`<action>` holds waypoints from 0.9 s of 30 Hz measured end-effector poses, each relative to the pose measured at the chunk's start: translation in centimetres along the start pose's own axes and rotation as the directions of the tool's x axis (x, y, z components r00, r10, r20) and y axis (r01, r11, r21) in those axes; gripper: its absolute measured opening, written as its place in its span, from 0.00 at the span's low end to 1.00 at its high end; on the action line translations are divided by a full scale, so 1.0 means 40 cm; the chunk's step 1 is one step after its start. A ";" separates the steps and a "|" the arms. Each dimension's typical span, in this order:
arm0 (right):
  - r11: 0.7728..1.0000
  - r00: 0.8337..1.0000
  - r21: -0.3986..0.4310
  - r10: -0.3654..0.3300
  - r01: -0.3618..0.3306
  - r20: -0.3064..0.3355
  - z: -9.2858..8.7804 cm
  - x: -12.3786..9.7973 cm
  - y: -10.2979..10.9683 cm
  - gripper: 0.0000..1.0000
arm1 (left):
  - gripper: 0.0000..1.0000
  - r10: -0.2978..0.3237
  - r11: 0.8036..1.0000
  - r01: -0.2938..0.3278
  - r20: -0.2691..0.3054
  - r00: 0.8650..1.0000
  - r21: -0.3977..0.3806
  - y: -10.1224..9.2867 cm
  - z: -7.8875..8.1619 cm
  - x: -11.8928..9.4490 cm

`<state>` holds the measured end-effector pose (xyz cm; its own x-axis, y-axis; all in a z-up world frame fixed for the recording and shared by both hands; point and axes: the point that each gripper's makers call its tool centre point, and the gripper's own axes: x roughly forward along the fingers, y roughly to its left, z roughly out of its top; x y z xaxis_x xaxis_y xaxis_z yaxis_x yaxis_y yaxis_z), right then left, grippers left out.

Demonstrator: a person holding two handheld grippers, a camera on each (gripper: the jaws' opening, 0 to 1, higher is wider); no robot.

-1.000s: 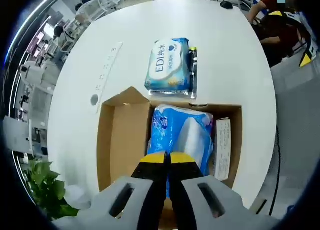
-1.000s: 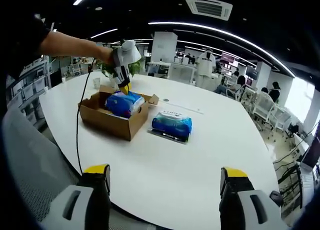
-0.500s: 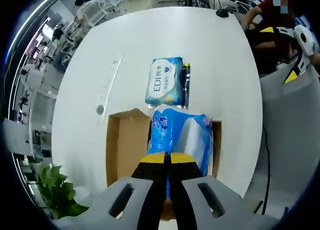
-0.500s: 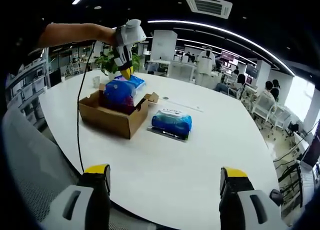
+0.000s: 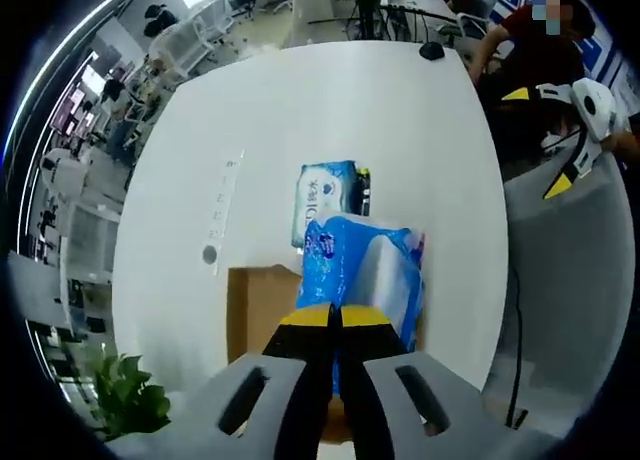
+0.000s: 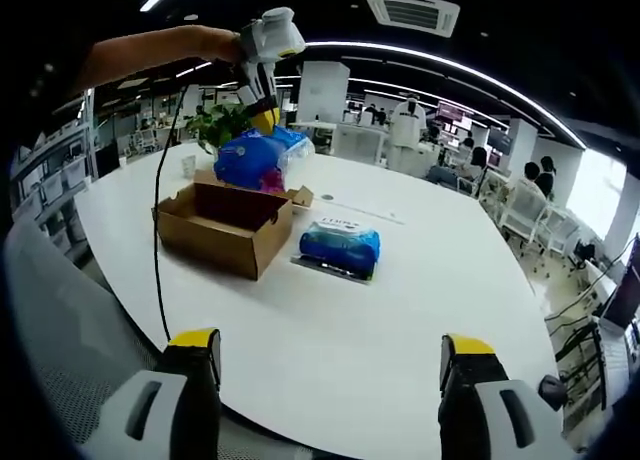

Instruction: Operate the shoe box by opening the lid, removing the specified soft item, and placing it in the target area until the item is outside and the box remains undamaged.

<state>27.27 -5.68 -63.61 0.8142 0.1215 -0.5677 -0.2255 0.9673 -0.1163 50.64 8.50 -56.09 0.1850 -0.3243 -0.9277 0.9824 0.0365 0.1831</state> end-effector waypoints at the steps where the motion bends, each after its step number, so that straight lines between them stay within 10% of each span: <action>1: 1.000 1.000 0.001 0.000 0.000 0.000 0.000 0.000 0.000 0.90 | 0.00 -0.001 1.000 0.001 0.001 1.000 0.003 0.000 0.005 -0.001; 27: 0.999 0.999 -0.003 -0.033 0.033 0.026 0.010 -0.009 -0.019 0.91 | 0.00 -0.047 0.998 0.045 0.066 0.997 0.034 -0.012 0.189 0.046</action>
<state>27.34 -6.36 -63.00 0.8349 0.0949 -0.5422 -0.1995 0.9702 -0.1374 50.33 0.76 -55.42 0.1368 -0.3871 -0.9118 0.9882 -0.0100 0.1525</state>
